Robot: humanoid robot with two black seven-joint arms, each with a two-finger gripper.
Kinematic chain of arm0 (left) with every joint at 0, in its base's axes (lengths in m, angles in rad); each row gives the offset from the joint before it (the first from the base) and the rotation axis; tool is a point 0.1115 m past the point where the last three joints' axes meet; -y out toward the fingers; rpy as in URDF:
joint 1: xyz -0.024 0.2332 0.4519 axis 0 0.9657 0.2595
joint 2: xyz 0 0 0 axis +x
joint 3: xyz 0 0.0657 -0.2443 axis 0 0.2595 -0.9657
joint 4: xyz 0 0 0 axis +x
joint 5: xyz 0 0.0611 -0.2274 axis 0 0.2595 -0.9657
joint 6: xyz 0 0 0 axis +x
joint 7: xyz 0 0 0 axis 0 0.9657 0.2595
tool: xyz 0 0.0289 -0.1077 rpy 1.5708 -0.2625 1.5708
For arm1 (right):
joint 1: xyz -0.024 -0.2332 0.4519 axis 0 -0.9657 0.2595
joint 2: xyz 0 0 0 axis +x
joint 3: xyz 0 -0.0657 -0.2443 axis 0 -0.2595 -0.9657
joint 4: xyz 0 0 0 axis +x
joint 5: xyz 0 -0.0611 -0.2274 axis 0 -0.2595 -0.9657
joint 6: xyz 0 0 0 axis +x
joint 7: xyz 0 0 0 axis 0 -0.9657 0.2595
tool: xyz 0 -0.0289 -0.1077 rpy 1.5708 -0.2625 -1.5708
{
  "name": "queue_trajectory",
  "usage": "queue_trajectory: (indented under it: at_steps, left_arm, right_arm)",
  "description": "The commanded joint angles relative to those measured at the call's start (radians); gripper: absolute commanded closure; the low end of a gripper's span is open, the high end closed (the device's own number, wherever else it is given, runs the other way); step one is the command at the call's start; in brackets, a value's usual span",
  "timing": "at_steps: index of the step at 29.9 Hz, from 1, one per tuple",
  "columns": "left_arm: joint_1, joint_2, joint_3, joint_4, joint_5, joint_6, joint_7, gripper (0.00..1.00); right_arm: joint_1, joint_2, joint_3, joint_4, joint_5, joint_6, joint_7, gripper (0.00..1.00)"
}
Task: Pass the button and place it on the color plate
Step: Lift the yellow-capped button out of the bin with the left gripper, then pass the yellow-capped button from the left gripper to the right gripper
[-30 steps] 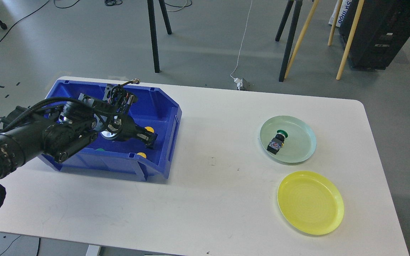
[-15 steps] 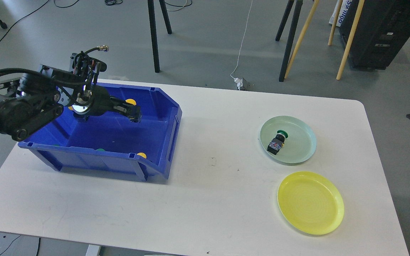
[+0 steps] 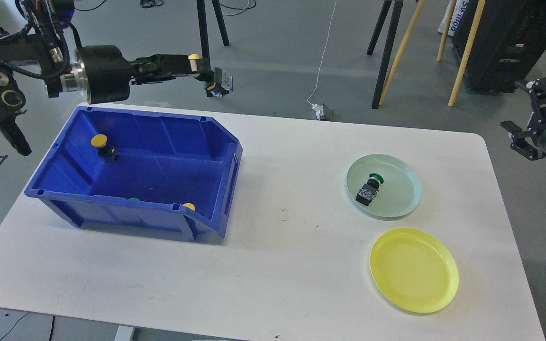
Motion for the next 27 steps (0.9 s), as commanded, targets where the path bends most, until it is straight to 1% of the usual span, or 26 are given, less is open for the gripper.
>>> queue_trajectory:
  at_steps: [1, 4, 7, 12, 14, 22, 27]
  left_arm:
    - [-0.041, -0.098, -0.004, 0.05, -0.092, 0.0, 0.015, 0.81]
    - [-0.053, -0.187, -0.007, 0.117, -0.11, 0.0, 0.025, 0.81]
    - [-0.088, -0.274, -0.004, 0.212, -0.159, 0.0, 0.028, 0.81]
    - [-0.12, -0.412, -0.006, 0.37, -0.242, 0.0, 0.028, 0.81]
    - [-0.13, -0.457, -0.007, 0.41, -0.259, 0.0, 0.028, 0.81]
    - [-0.14, -0.533, -0.009, 0.495, -0.33, 0.0, 0.027, 0.81]
    - [-0.145, -0.569, -0.009, 0.559, -0.356, 0.0, 0.027, 0.81]
  right_arm:
    - [0.016, 0.032, 0.048, 0.122, 0.0, -0.06, 0.0, 0.02]
    - [0.048, 0.068, 0.051, 0.243, -0.002, -0.127, 0.002, 0.02]
    - [0.091, 0.117, 0.053, 0.315, -0.002, -0.169, 0.002, 0.02]
    - [0.146, 0.19, 0.055, 0.354, -0.002, -0.204, 0.002, 0.02]
    - [0.155, 0.214, 0.055, 0.352, -0.002, -0.204, 0.002, 0.02]
    - [0.175, 0.267, 0.065, 0.351, -0.002, -0.206, 0.005, 0.02]
    - [0.177, 0.296, 0.073, 0.352, 0.0, -0.206, 0.017, 0.03]
